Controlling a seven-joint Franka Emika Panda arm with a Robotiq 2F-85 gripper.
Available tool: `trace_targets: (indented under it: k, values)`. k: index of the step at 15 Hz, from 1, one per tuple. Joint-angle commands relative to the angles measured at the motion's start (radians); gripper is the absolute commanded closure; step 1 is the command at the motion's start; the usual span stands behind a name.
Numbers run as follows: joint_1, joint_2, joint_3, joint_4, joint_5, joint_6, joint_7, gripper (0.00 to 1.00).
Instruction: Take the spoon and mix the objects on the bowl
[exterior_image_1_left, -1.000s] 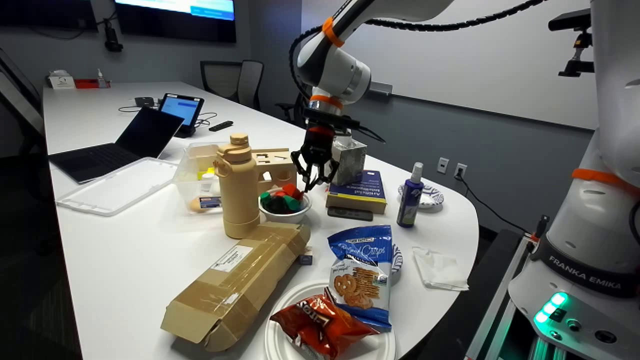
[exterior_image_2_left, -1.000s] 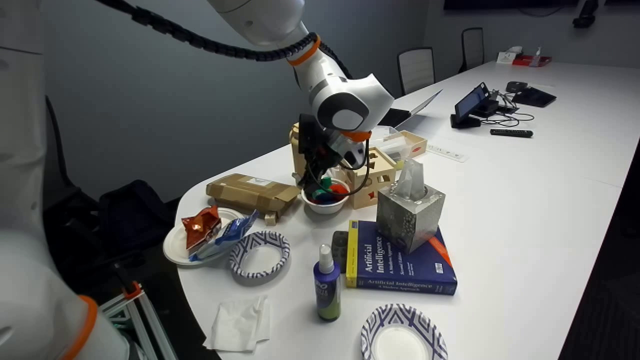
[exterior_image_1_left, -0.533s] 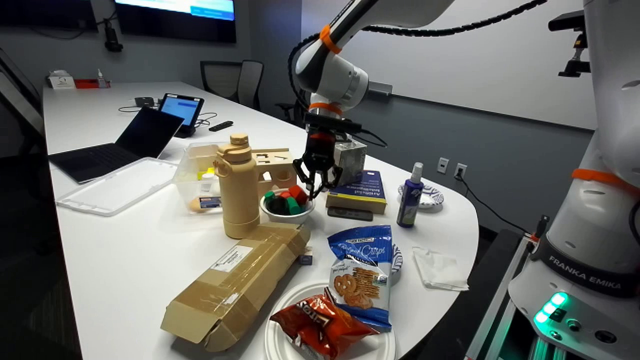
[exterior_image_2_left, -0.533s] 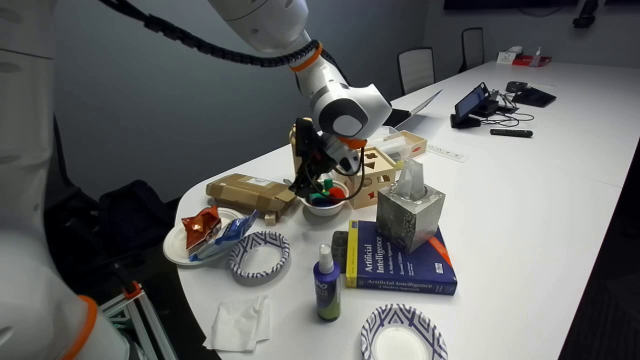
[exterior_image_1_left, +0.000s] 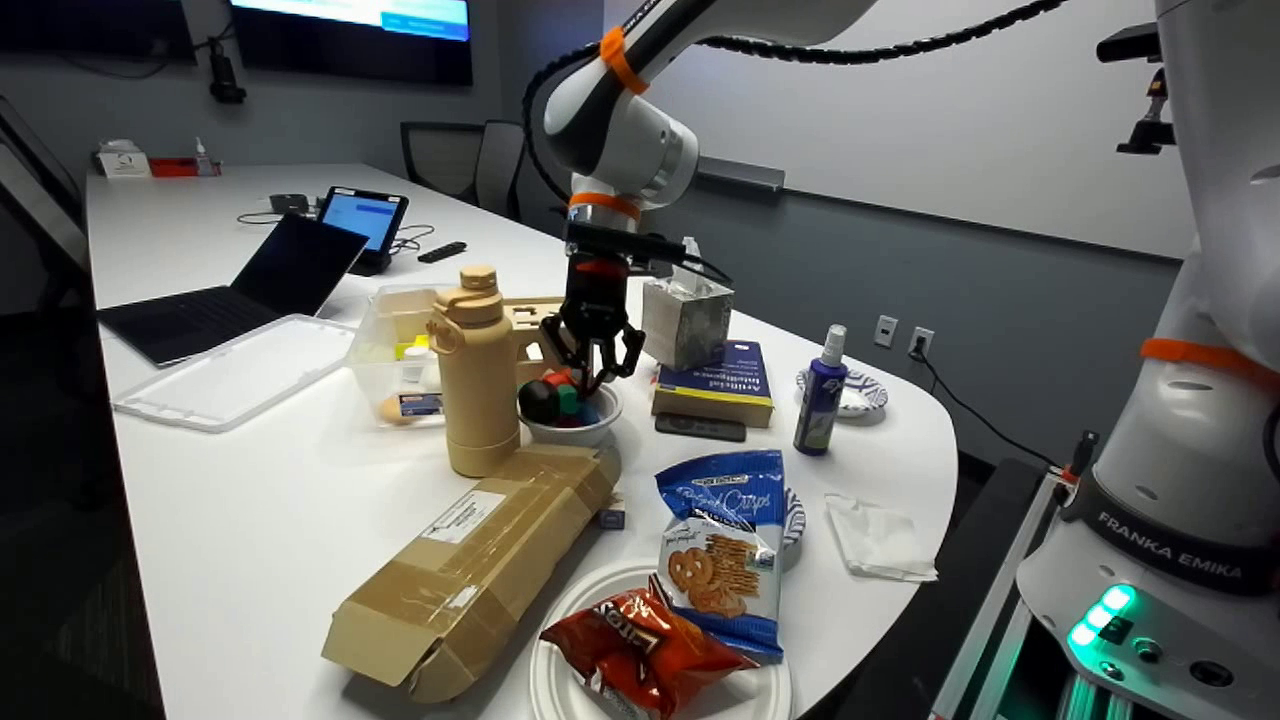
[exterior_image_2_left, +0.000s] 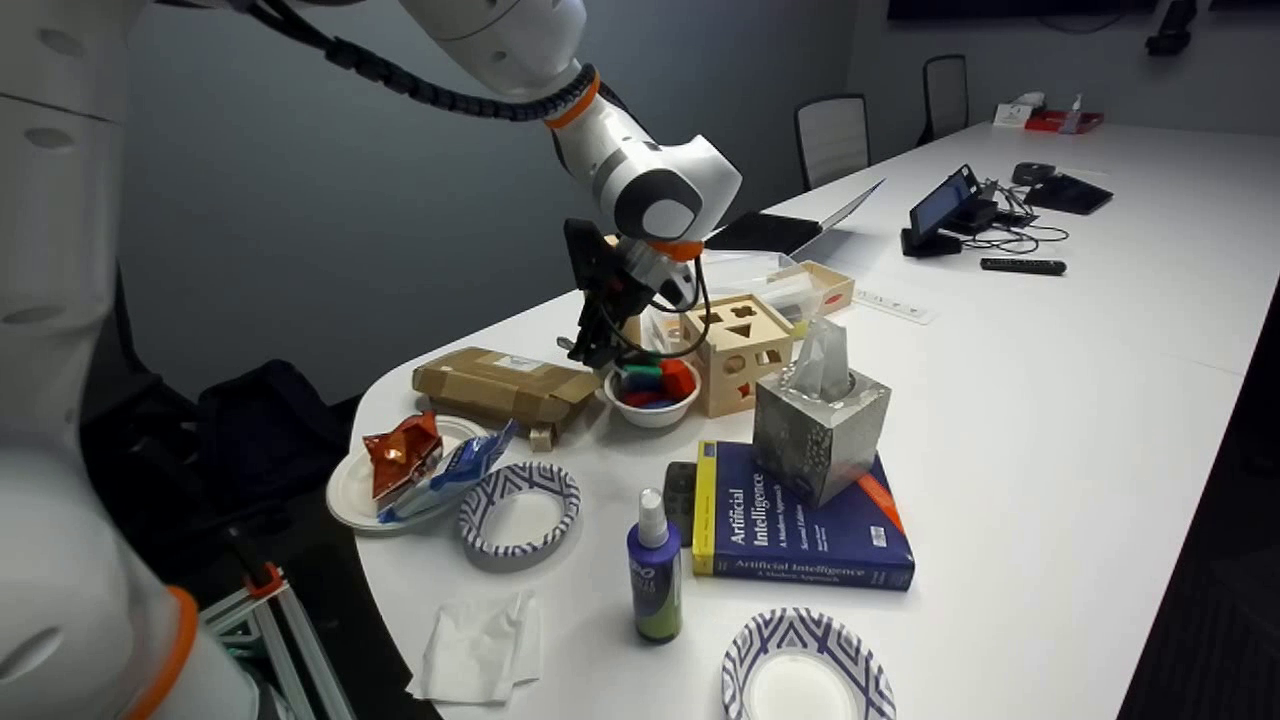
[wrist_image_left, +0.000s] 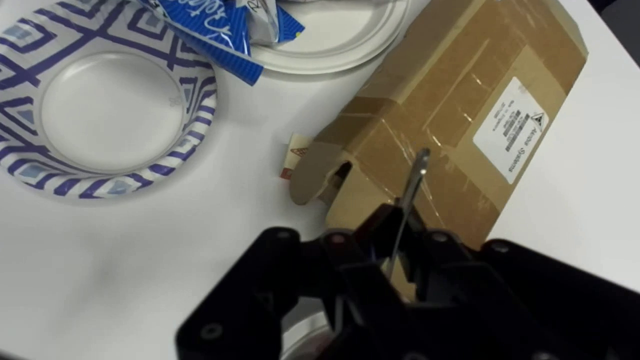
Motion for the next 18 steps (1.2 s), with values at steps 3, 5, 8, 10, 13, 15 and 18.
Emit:
trace_targets:
  k: [3, 5, 8, 10, 13, 15, 18]
  values:
    - [0.002, -0.034, 0.003, 0.009, -0.024, 0.086, 0.007, 0.98]
    - [-0.006, -0.039, 0.001, 0.001, -0.019, 0.114, 0.008, 0.98]
    - [-0.025, -0.035, 0.002, -0.009, -0.005, 0.102, 0.009, 0.98]
    - [-0.040, -0.030, 0.005, -0.011, 0.005, 0.065, -0.001, 0.98]
    - [-0.066, -0.011, 0.013, -0.008, 0.036, -0.002, -0.038, 0.98]
    - [-0.078, 0.015, 0.017, 0.008, 0.053, -0.045, -0.074, 0.98]
    - [-0.074, 0.067, 0.022, 0.047, 0.054, -0.070, -0.125, 0.98]
